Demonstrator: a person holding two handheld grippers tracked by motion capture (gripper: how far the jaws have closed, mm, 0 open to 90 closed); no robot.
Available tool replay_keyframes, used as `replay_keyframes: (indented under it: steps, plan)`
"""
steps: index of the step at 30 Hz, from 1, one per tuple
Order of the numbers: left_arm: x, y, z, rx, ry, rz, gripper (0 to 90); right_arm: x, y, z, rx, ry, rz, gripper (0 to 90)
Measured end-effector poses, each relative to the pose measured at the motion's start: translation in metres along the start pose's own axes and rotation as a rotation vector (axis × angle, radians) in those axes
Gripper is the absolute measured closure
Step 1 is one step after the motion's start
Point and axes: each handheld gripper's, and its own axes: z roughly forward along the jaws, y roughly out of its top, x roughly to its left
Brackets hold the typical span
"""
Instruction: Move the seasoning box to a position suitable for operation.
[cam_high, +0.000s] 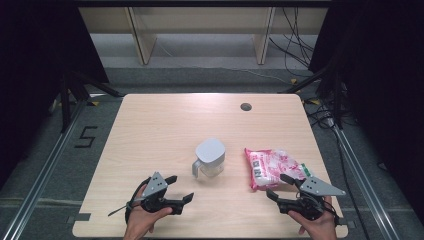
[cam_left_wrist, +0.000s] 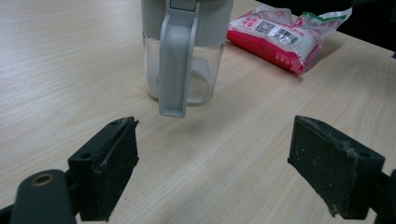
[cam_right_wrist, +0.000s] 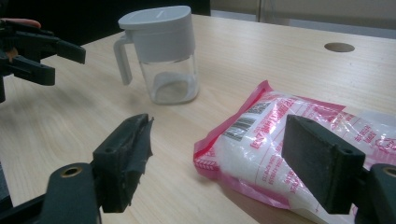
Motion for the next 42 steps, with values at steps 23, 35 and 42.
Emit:
replay_keyframes:
  steps: [23, 35, 42]
  plan:
    - [-0.003, 0.026, 0.034, -0.002, 0.039, 0.092, 42.3, 0.004, -0.003, 0.003, 0.024, -0.018, -0.018, 16.2]
    - [0.01, 0.038, 0.056, 0.0, 0.125, 0.148, 58.5, 0.006, -0.003, 0.003, 0.036, -0.005, -0.015, 16.9]
    - [0.015, 0.036, 0.059, 0.003, 0.164, 0.176, 59.2, 0.006, -0.003, 0.005, 0.022, 0.015, -0.02, 18.0]
